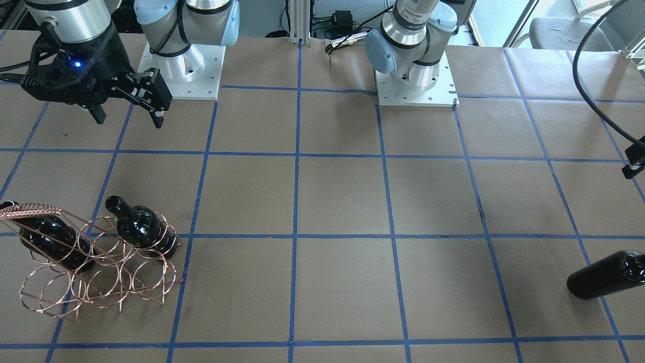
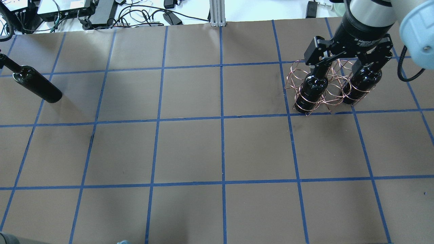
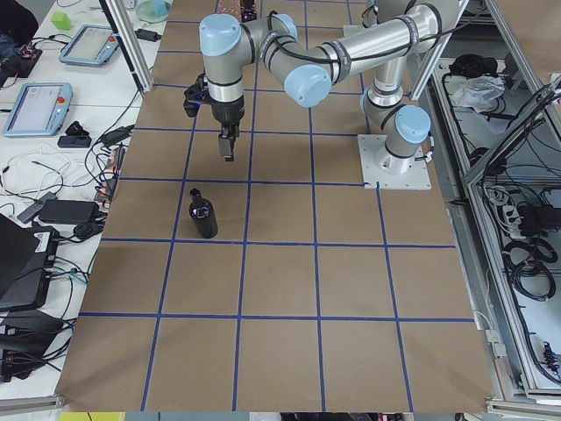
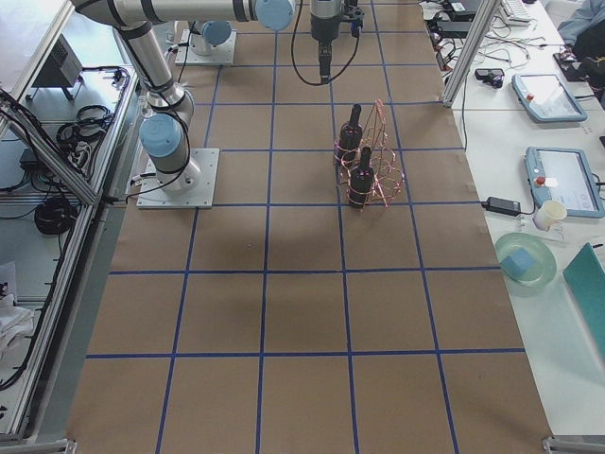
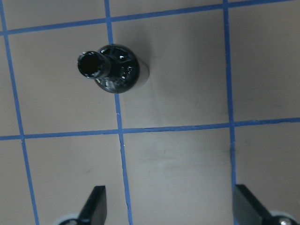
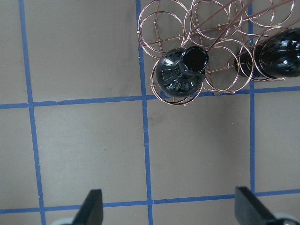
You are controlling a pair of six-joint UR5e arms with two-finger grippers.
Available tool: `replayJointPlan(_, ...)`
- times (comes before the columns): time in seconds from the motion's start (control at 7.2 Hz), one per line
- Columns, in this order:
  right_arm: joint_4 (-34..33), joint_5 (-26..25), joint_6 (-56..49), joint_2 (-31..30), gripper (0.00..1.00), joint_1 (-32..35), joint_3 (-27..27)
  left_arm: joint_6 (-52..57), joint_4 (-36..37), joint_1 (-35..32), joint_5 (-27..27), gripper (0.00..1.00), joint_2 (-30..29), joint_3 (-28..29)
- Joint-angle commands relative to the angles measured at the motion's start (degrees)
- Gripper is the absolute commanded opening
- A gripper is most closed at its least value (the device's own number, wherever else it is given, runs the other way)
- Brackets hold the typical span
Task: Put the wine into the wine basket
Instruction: 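Lower the left gripper and close it on the bottle neck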
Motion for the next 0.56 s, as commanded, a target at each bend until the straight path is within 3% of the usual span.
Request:
replayJointPlan(0.0, 0.0, 0.0, 0.1, 0.1, 0.99, 0.0, 0.1, 1.0, 2.1, 1.8, 0.1, 0.92, -5.6, 4.1)
replayJointPlan(0.42, 0.0, 0.0, 0.0, 0.1, 0.99, 0.0, 0.1, 1.2, 8.8, 2.2, -0.3, 0.95, -11.0, 4.1)
